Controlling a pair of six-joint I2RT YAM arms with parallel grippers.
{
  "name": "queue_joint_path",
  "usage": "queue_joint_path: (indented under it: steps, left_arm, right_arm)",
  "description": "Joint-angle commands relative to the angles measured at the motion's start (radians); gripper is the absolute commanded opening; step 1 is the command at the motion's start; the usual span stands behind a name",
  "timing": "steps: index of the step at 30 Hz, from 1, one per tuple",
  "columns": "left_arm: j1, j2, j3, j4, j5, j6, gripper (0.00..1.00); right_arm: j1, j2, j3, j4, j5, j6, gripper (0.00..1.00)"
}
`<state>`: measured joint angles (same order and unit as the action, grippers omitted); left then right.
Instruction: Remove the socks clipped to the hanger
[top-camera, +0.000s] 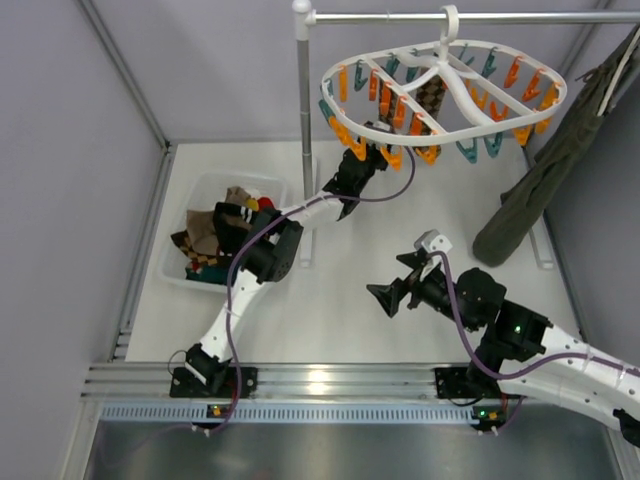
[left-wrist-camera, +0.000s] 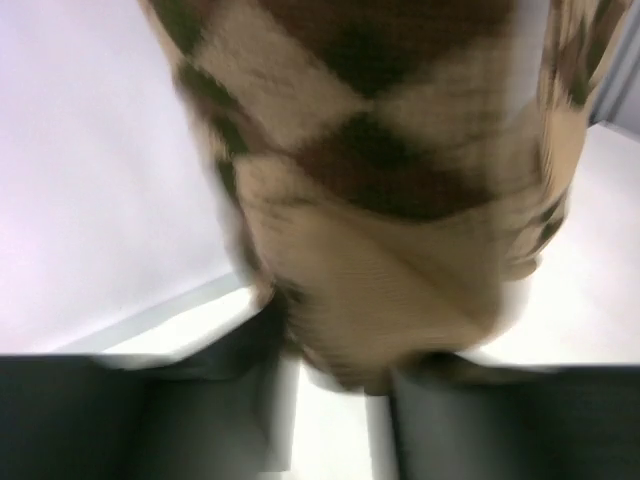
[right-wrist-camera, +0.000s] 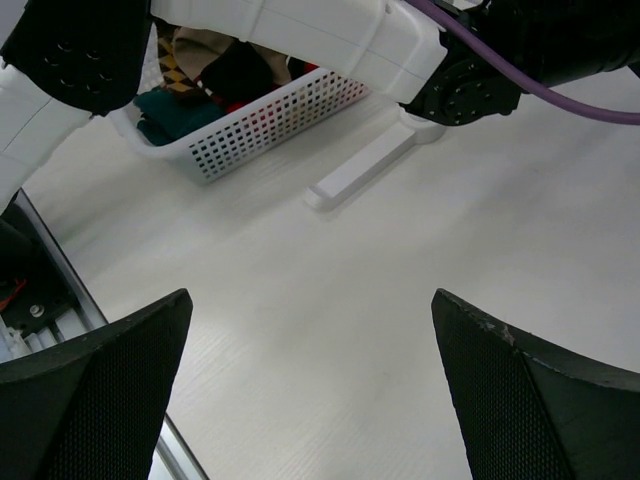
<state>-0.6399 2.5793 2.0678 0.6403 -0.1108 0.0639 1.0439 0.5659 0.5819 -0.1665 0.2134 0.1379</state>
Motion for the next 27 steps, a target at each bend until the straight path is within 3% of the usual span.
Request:
queue_joint_path:
  steps: [1,4,13,27]
  left_arm:
    - [0.005,-0.007,0.057,0.070,-0.033,0.002,0.28]
    - [-0.001,-0.048,0.006,0.071,-0.062,-0.004,0.00]
    - [-0.041,-0.261,-0.325,0.157,-0.309,-0.109,0.00]
    - [-0.165,-0.473,-0.586,0.202,-0.538,-0.082,0.00]
  right_arm:
    - [-0.010,0.020,-0.010,0.099,-0.037,-0.015,0.99]
    - [-0.010,0.031,-0.008,0.107,-0.029,-0.024,0.99]
    - [-0.010,-0.096,-0.019,0.088,0.012,-0.003,1.00]
    - [-0.010,-0.224,-0.008,-0.025,0.079,0.032,1.00]
